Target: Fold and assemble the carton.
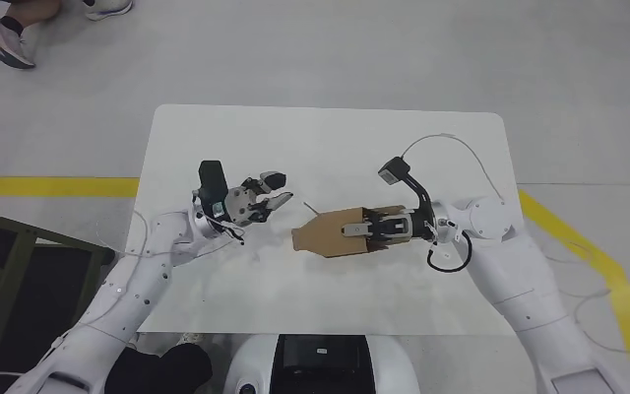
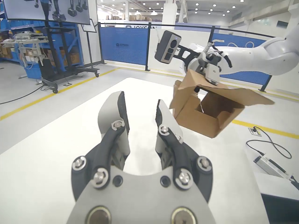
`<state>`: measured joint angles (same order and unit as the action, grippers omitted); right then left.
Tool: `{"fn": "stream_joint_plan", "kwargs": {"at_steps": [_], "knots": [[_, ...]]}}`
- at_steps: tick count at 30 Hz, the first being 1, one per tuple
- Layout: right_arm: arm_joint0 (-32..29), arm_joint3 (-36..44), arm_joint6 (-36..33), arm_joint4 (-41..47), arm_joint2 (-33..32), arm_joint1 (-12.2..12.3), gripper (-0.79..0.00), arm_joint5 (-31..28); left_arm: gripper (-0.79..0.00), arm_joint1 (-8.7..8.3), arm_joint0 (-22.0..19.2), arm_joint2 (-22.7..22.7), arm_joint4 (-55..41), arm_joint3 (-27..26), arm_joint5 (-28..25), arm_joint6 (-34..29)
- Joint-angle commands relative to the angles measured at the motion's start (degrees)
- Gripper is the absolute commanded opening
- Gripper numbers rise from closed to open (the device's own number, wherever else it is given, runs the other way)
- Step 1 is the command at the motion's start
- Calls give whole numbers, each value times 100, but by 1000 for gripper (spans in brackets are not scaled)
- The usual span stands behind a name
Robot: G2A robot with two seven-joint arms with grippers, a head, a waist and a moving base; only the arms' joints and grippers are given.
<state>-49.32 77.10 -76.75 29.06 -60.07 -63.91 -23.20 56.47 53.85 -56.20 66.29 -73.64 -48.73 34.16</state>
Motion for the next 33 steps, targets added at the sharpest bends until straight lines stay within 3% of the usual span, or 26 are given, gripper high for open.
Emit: {"fn": "stream_joint_plan", "kwargs": {"at_steps": [1, 3, 4, 7, 18, 33], "knots": [[7, 7, -37, -8, 52, -9, -785, 7, -446, 20, -20, -4, -139, 10, -10, -145], [23, 10, -68, -12, 111, -21, -785, 12, -394, 44, -45, 19, -234, 7, -41, -302], [33, 10, -78, -12, 140, -28, -785, 10, -256, 57, -61, 33, -273, 5, -61, -376], [69, 0, -114, -6, 215, -46, -785, 0, 0, 96, -112, 82, -331, 0, -96, -560], [137, -101, -66, 54, 246, -70, -785, -74, 0, 206, -216, 124, -408, 88, -169, -816], [96, 8, 52, 43, 69, -31, -785, -79, 0, 192, -49, -54, 33, -121, -590, -897]]}}
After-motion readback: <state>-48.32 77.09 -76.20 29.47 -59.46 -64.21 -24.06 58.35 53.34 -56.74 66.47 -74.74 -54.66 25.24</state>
